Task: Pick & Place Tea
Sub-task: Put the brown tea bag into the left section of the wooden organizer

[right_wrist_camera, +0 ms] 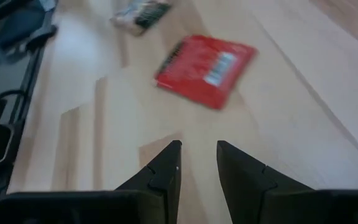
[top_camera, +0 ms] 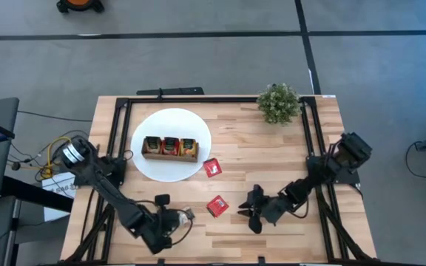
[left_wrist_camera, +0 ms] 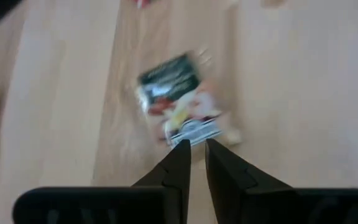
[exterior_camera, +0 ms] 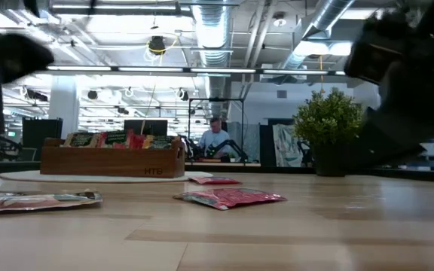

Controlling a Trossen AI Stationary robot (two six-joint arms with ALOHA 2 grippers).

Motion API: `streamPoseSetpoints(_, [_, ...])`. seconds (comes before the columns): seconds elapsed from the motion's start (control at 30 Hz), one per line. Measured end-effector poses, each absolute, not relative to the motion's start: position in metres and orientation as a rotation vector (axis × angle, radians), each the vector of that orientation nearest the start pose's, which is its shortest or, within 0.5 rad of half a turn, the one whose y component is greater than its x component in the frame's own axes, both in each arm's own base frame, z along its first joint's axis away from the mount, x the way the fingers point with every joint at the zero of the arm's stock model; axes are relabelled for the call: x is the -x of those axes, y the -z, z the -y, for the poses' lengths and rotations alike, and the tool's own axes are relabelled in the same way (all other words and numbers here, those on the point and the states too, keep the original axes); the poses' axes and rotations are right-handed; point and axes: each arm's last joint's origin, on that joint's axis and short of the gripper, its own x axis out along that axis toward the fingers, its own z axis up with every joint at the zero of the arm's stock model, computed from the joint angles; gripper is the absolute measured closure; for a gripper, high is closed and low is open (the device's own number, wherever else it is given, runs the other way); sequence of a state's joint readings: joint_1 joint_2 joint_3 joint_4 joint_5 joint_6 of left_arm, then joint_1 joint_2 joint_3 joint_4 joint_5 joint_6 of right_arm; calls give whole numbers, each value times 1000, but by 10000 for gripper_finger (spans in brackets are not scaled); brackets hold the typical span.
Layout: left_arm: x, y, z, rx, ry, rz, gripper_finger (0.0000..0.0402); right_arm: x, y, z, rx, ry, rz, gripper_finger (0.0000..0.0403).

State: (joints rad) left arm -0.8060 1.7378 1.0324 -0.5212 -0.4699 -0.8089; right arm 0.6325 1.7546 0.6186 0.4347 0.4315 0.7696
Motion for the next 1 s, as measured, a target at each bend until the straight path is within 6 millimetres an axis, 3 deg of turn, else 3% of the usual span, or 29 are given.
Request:
streamPoseSetpoints(0.17, [-245, -131, 214, 44, -233, -1074, 378, -266, -118, -163, -323, -53, -631, 308])
streamPoseSetpoints(0.33, [-270, -124, 211, 183, -267, -993, 390, -277, -129, -168, -219, -130, -601, 308])
streamPoseSetpoints(0.43, [-287, -131, 212, 254, -275, -857, 393, -286, -137, -167, -130, -158, -564, 308])
streamPoseSetpoints(0.53, [-301, -151, 216, 294, -303, -711, 393, -293, -142, -163, -68, -157, -551, 308])
streamPoseSetpoints(0.73, [-306, -177, 221, 265, -335, -654, 393, -305, -143, -141, -48, -97, -542, 308])
streamPoseSetpoints(0.87, [-306, -177, 221, 324, -355, -656, 382, -314, -143, -121, -111, -109, -552, 299])
streamPoseSetpoints(1.0, [-306, -169, 223, 330, -328, -711, 357, -322, -146, -108, -182, -219, -555, 263])
